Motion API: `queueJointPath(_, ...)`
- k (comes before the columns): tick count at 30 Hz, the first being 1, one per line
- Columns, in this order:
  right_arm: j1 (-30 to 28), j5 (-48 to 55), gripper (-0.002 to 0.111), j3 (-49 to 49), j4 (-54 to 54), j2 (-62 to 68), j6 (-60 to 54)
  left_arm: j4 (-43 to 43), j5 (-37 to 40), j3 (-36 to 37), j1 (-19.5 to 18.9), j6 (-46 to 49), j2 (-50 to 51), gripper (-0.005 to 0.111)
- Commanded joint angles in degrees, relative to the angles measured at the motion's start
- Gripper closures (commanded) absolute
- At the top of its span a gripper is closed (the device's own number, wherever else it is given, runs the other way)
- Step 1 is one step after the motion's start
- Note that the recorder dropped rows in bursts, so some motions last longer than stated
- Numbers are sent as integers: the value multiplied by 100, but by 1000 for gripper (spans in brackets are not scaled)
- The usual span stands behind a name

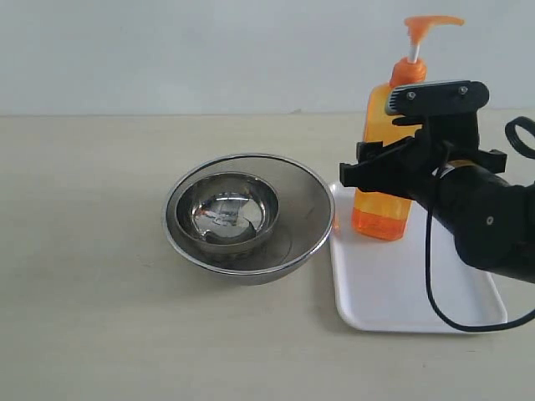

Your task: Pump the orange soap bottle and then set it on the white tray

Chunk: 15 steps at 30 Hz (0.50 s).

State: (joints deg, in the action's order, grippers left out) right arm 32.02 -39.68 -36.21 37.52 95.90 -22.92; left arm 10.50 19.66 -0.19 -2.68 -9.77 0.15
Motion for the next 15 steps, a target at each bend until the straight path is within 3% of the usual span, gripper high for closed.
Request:
queueJointPath(1,-1,316,83,12,67,-5,-195,-16,-12,19,-12,11,-15,102)
queueJointPath(4,-1,355,84,12,67,-5,-268,-16,-12,19,-12,11,-15,102)
queueJointPath(8,-1,456,107,12,67,-103,-483,-16,-12,19,-12,11,-15,102)
queueJointPath(15,-1,510,108,12,111,-511,-615,-16,-12,19,-12,11,-15,102)
